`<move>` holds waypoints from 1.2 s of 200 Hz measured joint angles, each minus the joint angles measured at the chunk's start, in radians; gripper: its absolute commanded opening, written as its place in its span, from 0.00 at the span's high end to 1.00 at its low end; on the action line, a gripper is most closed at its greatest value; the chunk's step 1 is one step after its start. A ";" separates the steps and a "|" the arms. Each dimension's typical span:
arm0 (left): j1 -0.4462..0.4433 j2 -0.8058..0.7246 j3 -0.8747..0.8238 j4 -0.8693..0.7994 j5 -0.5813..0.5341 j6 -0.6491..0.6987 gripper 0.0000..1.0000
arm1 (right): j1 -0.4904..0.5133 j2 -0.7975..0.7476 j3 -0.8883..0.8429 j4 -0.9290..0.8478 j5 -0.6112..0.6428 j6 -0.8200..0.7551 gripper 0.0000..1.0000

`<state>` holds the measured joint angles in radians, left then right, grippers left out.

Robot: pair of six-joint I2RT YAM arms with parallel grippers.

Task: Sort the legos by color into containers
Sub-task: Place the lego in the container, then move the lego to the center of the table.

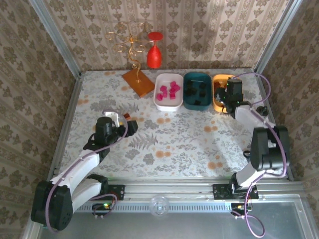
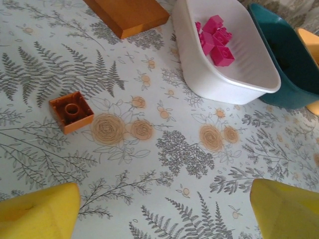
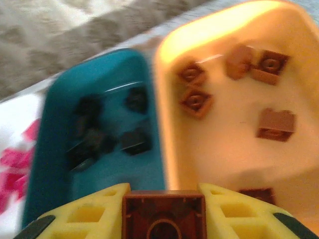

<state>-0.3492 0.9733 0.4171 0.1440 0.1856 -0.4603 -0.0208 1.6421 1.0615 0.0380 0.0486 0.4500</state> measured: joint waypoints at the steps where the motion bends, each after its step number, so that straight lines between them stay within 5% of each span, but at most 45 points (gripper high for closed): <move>1: -0.001 0.000 0.000 0.000 0.000 0.000 0.10 | -0.005 0.012 0.009 -0.002 0.000 0.002 0.63; 24: -0.027 -0.002 0.004 0.000 -0.014 -0.001 0.10 | -0.070 0.185 0.171 -0.044 0.000 0.043 0.58; 49: -0.044 -0.019 0.004 -0.001 -0.031 -0.003 0.10 | -0.101 0.326 0.339 -0.103 0.001 0.074 0.39; 86: -0.050 -0.032 0.004 -0.005 -0.060 -0.004 0.08 | -0.099 0.354 0.416 -0.153 -0.016 0.085 0.28; 120: -0.022 0.004 0.010 -0.020 -0.116 -0.002 0.07 | -0.026 0.171 0.247 -0.112 -0.049 0.074 0.22; 174: 0.101 0.378 0.187 -0.038 -0.130 0.001 0.15 | 0.319 -0.147 -0.037 0.017 -0.060 0.026 0.19; 240: 0.088 0.734 0.459 -0.092 -0.182 0.051 0.23 | 0.327 -0.180 -0.154 0.024 -0.062 0.026 0.18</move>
<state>-0.2611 1.7073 0.8757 0.0521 0.0032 -0.4088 0.3058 1.4620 0.9073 0.0620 -0.0132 0.4755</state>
